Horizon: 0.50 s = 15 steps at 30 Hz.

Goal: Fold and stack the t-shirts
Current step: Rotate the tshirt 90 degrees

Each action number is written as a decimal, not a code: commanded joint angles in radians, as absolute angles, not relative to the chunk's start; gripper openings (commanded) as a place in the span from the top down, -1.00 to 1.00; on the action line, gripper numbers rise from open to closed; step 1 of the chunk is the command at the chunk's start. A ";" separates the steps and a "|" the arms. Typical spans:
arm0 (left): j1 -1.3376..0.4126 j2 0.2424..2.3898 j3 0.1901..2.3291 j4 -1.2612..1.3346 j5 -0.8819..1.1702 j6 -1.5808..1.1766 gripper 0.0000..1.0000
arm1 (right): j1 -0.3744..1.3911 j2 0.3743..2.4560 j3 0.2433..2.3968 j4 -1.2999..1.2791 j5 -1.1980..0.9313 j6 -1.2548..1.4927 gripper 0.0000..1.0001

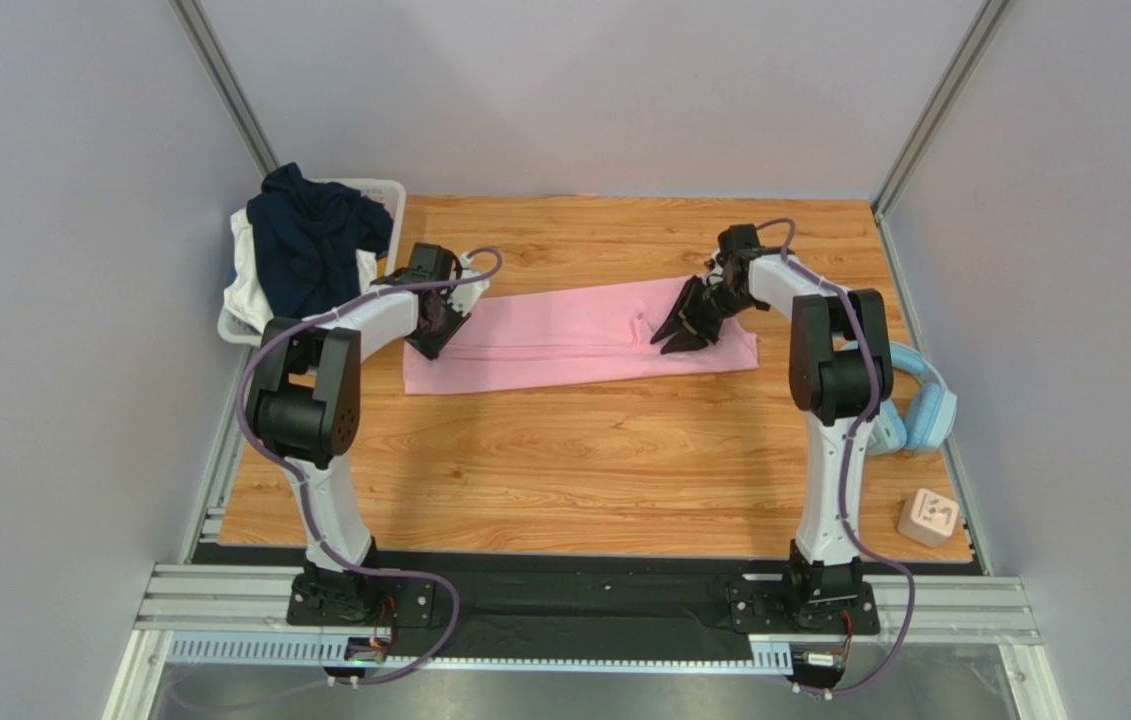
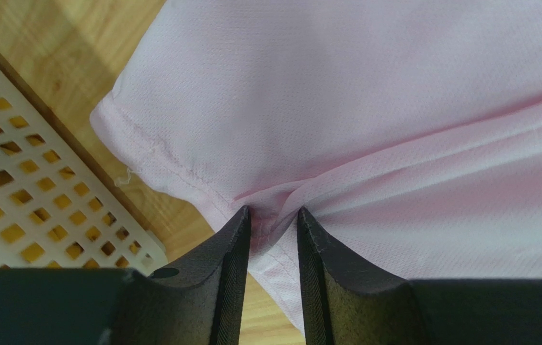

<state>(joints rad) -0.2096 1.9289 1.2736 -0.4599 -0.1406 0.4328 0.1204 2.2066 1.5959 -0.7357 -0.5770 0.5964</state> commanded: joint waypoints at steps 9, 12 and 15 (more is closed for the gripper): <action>-0.205 1.775 1.082 -0.569 -0.038 0.380 0.21 | 0.068 2.525 2.005 -0.784 -0.699 0.612 0.24; -0.245 1.730 1.084 -0.621 -0.005 0.382 0.24 | 0.067 2.554 2.063 -0.769 -0.752 0.647 0.23; -0.313 1.730 1.103 -0.745 0.028 0.376 0.25 | 0.063 2.568 2.107 -0.755 -0.764 0.679 0.21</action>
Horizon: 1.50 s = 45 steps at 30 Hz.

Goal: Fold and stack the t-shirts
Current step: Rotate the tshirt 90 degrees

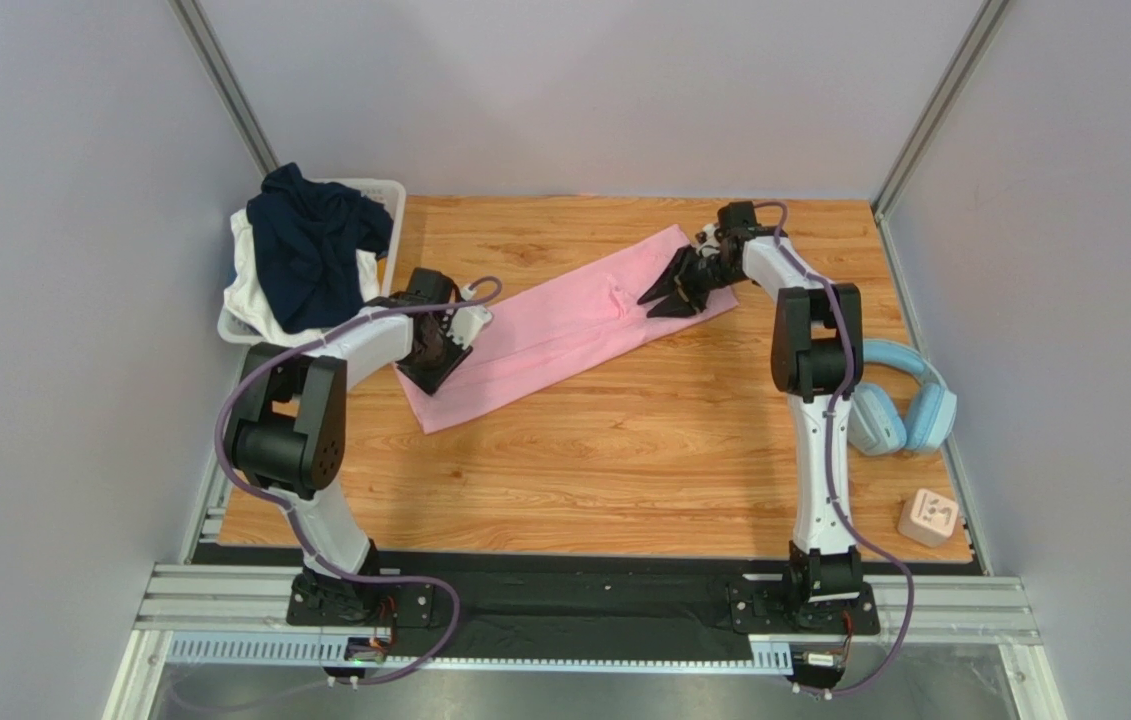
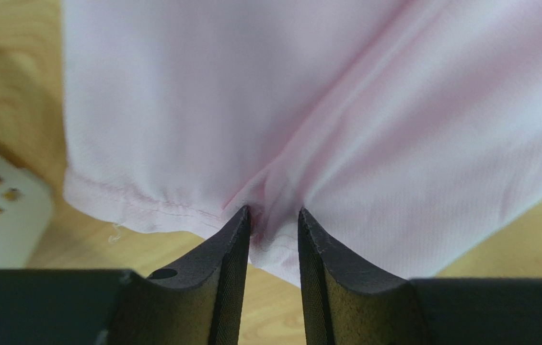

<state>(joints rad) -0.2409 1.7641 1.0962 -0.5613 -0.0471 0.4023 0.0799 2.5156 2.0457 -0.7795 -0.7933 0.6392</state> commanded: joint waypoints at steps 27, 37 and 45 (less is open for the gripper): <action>-0.899 1.896 1.060 -0.910 0.248 0.299 0.32 | -0.028 2.749 2.370 -0.430 -0.946 1.032 -0.06; -0.948 1.827 1.342 -1.054 0.471 0.331 0.35 | -0.012 2.655 2.312 -0.528 -0.942 0.891 -0.08; -0.801 1.655 1.701 -1.170 0.492 0.325 0.32 | 0.046 2.473 2.342 -0.681 -0.856 0.755 -0.10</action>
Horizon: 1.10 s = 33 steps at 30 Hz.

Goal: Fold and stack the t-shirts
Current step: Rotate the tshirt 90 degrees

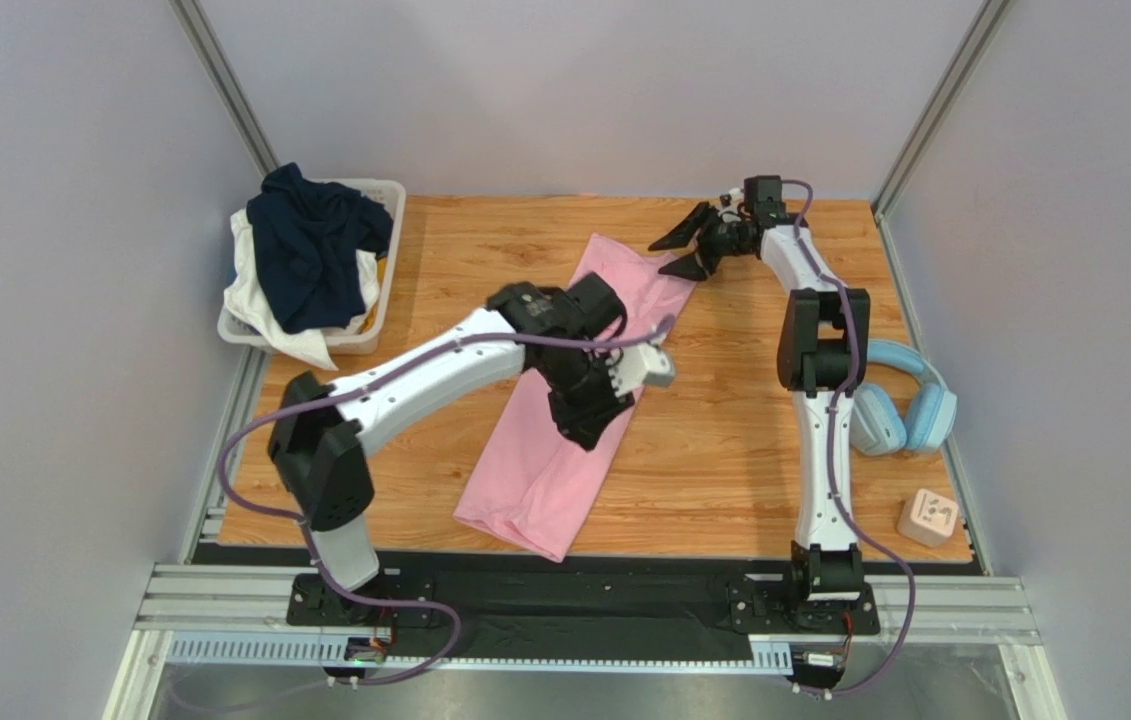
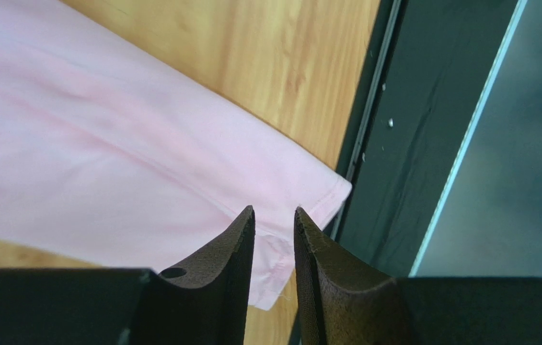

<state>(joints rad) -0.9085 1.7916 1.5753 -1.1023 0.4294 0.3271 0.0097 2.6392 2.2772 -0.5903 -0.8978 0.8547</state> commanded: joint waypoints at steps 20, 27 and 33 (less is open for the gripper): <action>-0.704 1.746 1.203 -0.858 0.347 0.357 0.40 | 0.109 2.259 1.868 -0.770 -0.650 0.558 -0.02; -0.655 1.697 1.249 -0.841 0.364 0.365 0.41 | 0.112 2.376 2.014 -0.839 -0.647 0.554 0.00; -0.614 1.672 1.181 -0.785 0.330 0.377 0.43 | 0.112 2.431 2.057 -0.868 -0.626 0.537 0.01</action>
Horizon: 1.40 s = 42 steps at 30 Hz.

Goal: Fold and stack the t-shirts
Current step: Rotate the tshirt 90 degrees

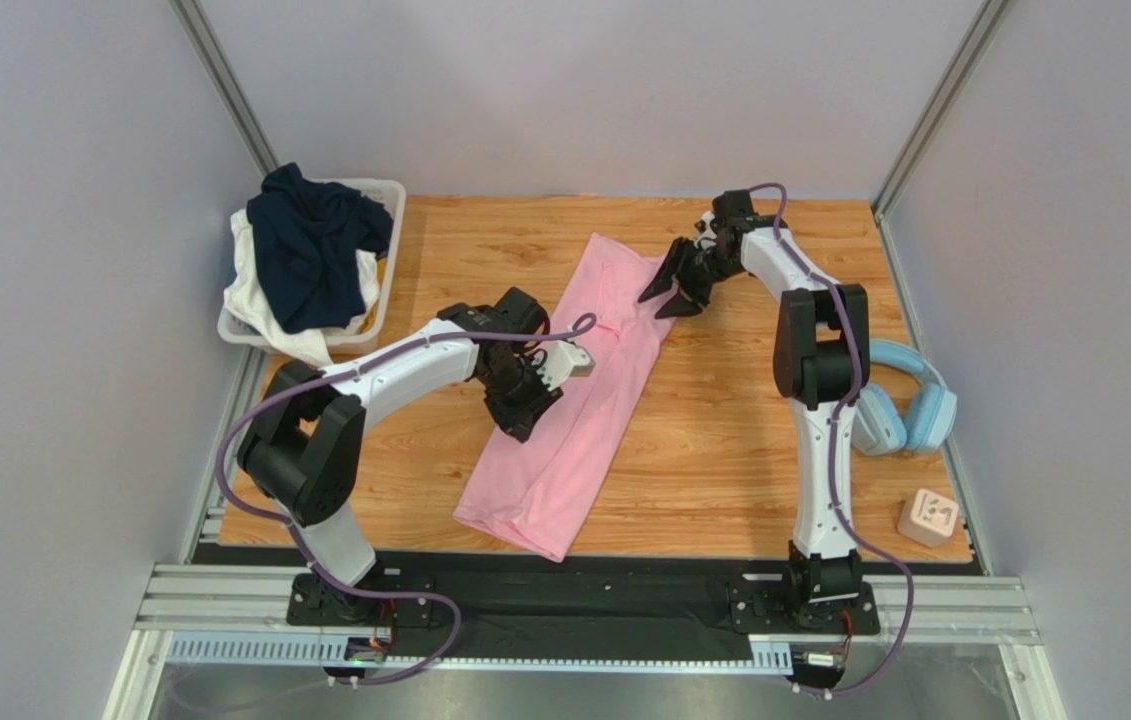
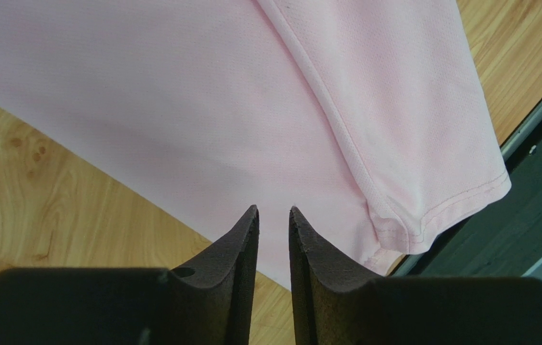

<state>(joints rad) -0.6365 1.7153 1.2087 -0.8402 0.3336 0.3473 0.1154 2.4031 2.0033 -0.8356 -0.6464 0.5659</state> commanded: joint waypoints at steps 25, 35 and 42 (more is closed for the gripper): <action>-0.707 1.801 1.097 -0.744 0.429 0.333 0.67 | 0.009 2.758 2.513 -0.927 -0.781 0.672 -0.05; -0.791 1.960 1.203 -0.744 0.508 0.322 0.70 | 0.017 2.746 2.445 -0.847 -0.848 0.678 -0.04; -0.822 1.983 1.227 -0.768 0.558 0.316 0.71 | 0.060 2.760 2.457 -0.822 -0.879 0.680 -0.05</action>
<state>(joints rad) -0.7998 1.9415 1.2343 -0.8017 0.5629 0.2962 0.0196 2.7296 2.4531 -0.8547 -0.8478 0.6731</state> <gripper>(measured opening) 0.148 0.524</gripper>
